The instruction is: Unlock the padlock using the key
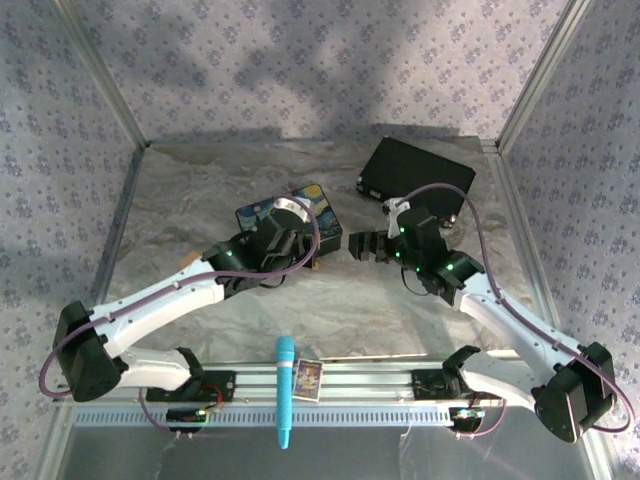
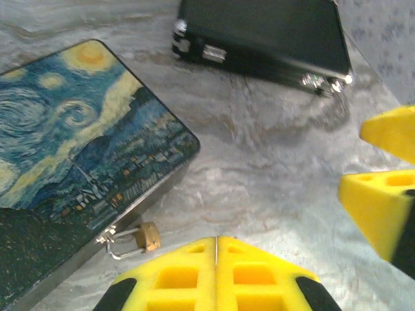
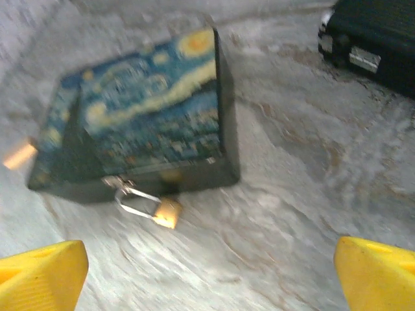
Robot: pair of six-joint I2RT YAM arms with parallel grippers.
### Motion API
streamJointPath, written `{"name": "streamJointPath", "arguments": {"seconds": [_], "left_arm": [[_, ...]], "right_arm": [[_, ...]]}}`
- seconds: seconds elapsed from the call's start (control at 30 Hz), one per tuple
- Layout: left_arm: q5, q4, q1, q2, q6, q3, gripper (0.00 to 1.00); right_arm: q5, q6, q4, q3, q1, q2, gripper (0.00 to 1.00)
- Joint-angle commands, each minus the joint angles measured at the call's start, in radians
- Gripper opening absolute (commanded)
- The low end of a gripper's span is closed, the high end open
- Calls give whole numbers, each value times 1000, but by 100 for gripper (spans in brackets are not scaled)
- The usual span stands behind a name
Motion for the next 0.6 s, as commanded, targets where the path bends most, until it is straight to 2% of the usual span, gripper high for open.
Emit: {"name": "streamJointPath", "arguments": {"seconds": [0.0,0.03,0.07,0.1,0.17,0.23,0.33,0.43,0.47,0.57], "left_arm": [[206,53,46,-36,116,-5,0],[275,107,70,-51,110,-33,0],[370,172,101,-68,93,-66,0],[432,220,125,-79,75,-89,0],[521,282,156,-98,57,-116,0],[555,286,159,-108,66,-116,0],[627,283,161,-113,79,-115,0],[698,293,166,-122,84,-121,0],[710,297,169,-127,83,-123,0],[726,327,185,-141,62,-143,0]], "right_arm": [[-2,-99,-57,-37,-13,-52,99],[-93,-53,-16,-59,-28,-76,99],[-240,-14,53,-92,-61,-95,98],[-344,37,154,-133,-84,-109,93],[-492,165,452,-244,-114,-137,87],[-528,253,667,-314,-120,-150,83],[-629,294,791,-307,-111,-120,75],[-704,323,919,-299,-83,-78,48],[-718,330,946,-296,-77,-63,42],[-760,360,1045,-303,-62,-31,42]]}}
